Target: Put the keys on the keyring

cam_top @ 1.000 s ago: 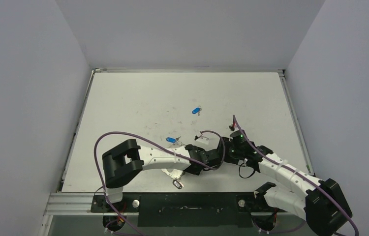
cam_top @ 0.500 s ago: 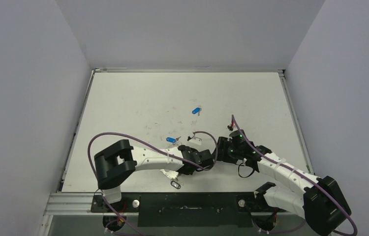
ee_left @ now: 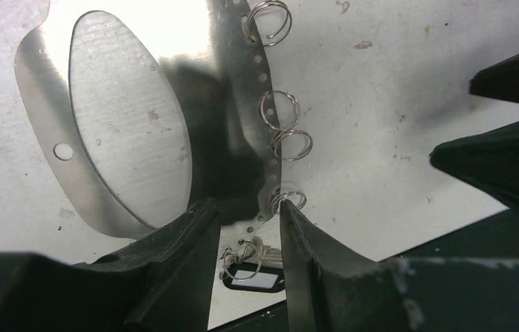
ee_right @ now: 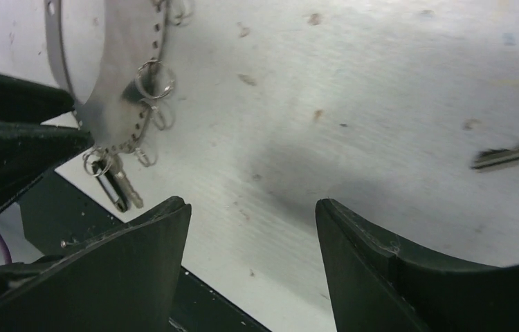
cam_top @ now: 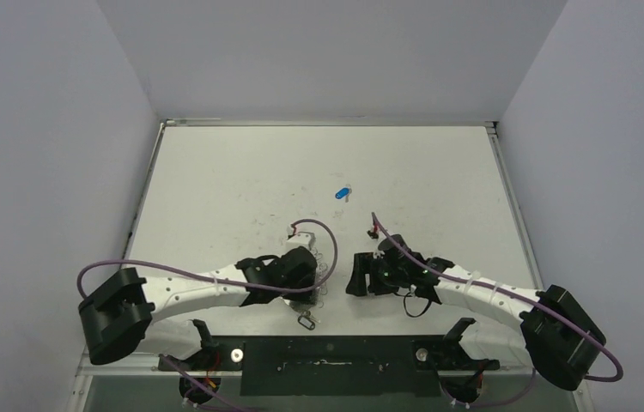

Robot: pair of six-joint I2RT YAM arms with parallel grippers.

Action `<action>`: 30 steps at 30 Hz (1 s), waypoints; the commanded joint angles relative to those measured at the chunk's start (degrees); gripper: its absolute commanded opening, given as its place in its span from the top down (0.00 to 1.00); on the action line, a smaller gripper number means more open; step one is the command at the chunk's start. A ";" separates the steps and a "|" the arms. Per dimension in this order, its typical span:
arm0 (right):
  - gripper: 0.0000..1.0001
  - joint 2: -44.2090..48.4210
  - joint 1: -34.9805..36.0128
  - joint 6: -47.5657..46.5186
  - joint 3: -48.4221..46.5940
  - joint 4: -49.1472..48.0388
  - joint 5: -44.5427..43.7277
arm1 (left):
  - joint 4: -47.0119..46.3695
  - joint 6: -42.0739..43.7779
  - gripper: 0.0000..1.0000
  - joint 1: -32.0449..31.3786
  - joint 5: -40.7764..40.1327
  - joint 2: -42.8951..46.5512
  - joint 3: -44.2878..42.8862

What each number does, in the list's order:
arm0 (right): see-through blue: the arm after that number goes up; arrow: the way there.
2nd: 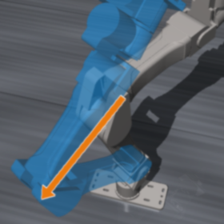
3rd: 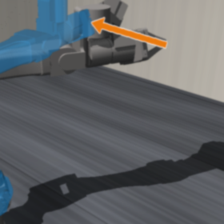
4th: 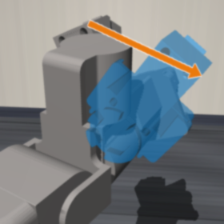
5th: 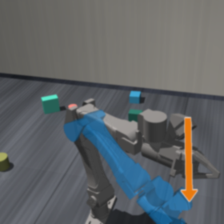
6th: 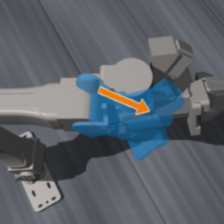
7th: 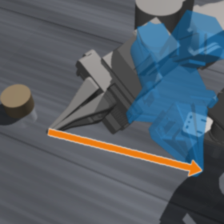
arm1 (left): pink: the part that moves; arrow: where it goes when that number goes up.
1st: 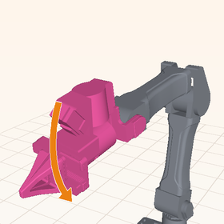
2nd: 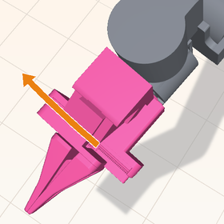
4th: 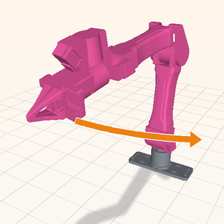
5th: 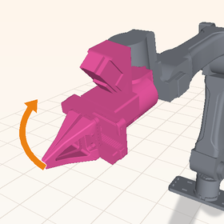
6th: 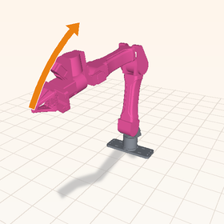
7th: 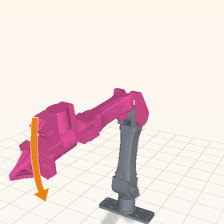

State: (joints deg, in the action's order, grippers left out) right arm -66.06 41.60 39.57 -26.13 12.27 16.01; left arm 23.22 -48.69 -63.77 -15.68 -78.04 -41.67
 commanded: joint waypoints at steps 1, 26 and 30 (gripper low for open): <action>0.35 -1.82 3.84 -1.41 -2.13 -8.78 2.01 | -14.72 2.19 0.64 3.58 9.98 9.85 7.73; 0.67 -30.32 -0.93 -5.74 -20.32 -17.96 9.65 | -5.38 -2.11 0.53 17.65 13.82 41.37 22.47; 0.73 -32.45 -0.91 -5.52 -20.38 -20.51 12.92 | -7.40 -0.74 0.53 18.77 15.64 35.72 20.72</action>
State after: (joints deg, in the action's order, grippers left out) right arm -97.12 40.56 34.87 -44.86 -3.22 24.23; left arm 19.40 -50.76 -46.11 -2.68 -38.39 -18.57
